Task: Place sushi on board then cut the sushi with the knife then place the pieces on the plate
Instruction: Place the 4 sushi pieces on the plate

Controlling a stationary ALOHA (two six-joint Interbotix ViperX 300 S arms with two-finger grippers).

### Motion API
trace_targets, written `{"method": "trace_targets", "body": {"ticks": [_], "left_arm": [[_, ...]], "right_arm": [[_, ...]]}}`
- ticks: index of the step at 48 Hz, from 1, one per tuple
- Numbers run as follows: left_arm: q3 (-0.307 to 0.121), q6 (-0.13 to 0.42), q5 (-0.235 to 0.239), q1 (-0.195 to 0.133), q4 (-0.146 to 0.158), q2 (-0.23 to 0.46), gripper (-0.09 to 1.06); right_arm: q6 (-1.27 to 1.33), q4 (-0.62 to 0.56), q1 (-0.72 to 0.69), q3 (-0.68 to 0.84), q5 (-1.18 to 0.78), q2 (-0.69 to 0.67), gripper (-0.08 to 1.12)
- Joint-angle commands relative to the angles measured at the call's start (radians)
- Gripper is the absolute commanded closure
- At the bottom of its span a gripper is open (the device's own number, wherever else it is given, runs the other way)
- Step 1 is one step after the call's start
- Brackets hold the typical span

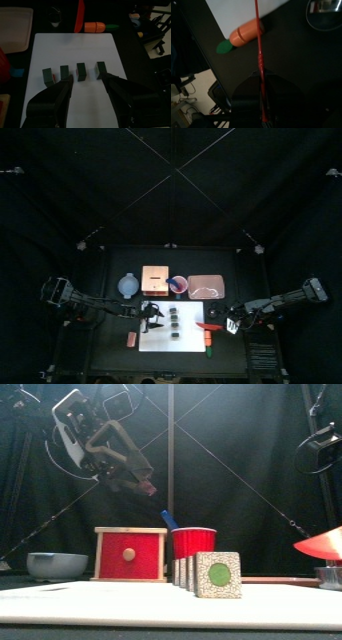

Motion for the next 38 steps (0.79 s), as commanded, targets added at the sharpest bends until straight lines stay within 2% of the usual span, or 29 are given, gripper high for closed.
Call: {"method": "trace_targets", "body": {"ticks": [1,8,18,25,32,38], "left_arm": [[-0.011,0.000,-0.009,0.015,0.000,-0.015,0.12],[-0.011,0.000,-0.009,0.020,-0.002,-0.014,0.12],[-0.011,-0.002,-0.009,0.020,-0.002,-0.009,0.12],[-0.011,-0.002,-0.011,0.020,-0.002,-0.011,0.12],[-0.009,-0.002,-0.014,0.020,-0.002,-0.009,0.12],[-0.003,-0.002,-0.026,0.020,-0.002,-0.008,0.12]], "right_arm": [[0.002,0.008,-0.005,0.003,0.029,0.000,0.65],[-0.003,0.023,-0.015,0.031,0.035,0.000,0.57],[-0.002,0.014,-0.052,0.052,0.044,-0.008,0.29],[-0.002,-0.029,-0.052,0.021,0.089,-0.023,0.21],[-0.005,-0.158,-0.064,-0.035,0.104,-0.031,0.21],[-0.005,-0.336,-0.074,-0.084,0.031,-0.012,0.21]]}}
